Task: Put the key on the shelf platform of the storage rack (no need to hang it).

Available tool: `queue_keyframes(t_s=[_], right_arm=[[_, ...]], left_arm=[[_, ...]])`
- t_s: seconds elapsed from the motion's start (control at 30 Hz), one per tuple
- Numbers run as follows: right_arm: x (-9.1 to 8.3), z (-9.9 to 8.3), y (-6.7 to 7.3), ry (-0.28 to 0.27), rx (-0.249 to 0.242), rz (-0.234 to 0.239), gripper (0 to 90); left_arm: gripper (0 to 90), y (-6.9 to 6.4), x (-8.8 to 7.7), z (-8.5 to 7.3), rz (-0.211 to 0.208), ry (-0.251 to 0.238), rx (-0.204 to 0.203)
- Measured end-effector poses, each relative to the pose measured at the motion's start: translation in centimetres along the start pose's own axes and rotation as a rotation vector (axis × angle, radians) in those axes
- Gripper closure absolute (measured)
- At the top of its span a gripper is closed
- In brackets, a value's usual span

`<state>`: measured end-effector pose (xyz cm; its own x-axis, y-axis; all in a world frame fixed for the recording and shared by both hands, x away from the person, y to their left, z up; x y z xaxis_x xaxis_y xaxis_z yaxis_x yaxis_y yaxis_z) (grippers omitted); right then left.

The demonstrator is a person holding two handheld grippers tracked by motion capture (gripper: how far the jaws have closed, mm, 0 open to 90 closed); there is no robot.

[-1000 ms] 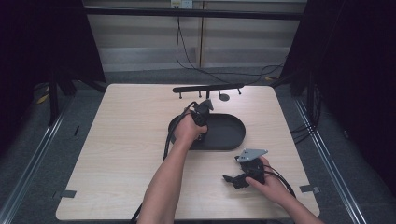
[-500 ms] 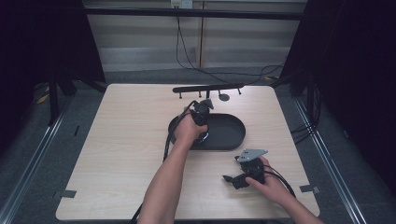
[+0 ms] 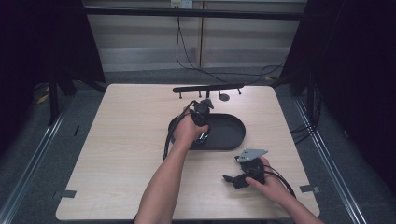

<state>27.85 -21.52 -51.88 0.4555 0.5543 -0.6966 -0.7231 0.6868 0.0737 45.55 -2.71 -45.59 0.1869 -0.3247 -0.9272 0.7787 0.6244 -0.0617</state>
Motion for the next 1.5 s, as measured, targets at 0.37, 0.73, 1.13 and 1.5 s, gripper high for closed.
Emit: queue_keyframes(t_s=[0.37, 0.73, 1.13, 1.5], right_arm=[[0.0, 0.0, 0.0, 0.001, 0.002, 0.0, 8.8], [0.0, 0.0, 0.0, 0.0, 0.001, 0.0, 8.9], [0.0, 0.0, 0.0, -0.001, -0.002, -0.002, 8.9], [0.0, 0.0, 0.0, 0.0, 0.0, 0.0, 8.8]], left_arm=[[45.3, -0.2, -1.1, -0.6, -0.013, -0.014, -0.019], [40.9, 0.2, -2.2, -1.8, -0.013, -0.018, -0.031], [40.8, 0.6, -3.5, -3.1, -0.026, -0.023, -0.028], [37.1, 0.8, -4.3, -4.4, -0.03, -0.023, -0.031]])
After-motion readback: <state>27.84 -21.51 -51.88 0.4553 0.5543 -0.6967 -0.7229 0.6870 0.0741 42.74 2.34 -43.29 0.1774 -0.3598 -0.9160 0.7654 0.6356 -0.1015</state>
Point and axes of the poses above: each handheld gripper's, and its own axes: x roughly forward along the jaws, z roughly out of its top, y roughly to its left, the point moved 1 cm from there along x, roughly forward along the jaws, and after that the axes turned 4 degrees about x, right-handed, at the moved point
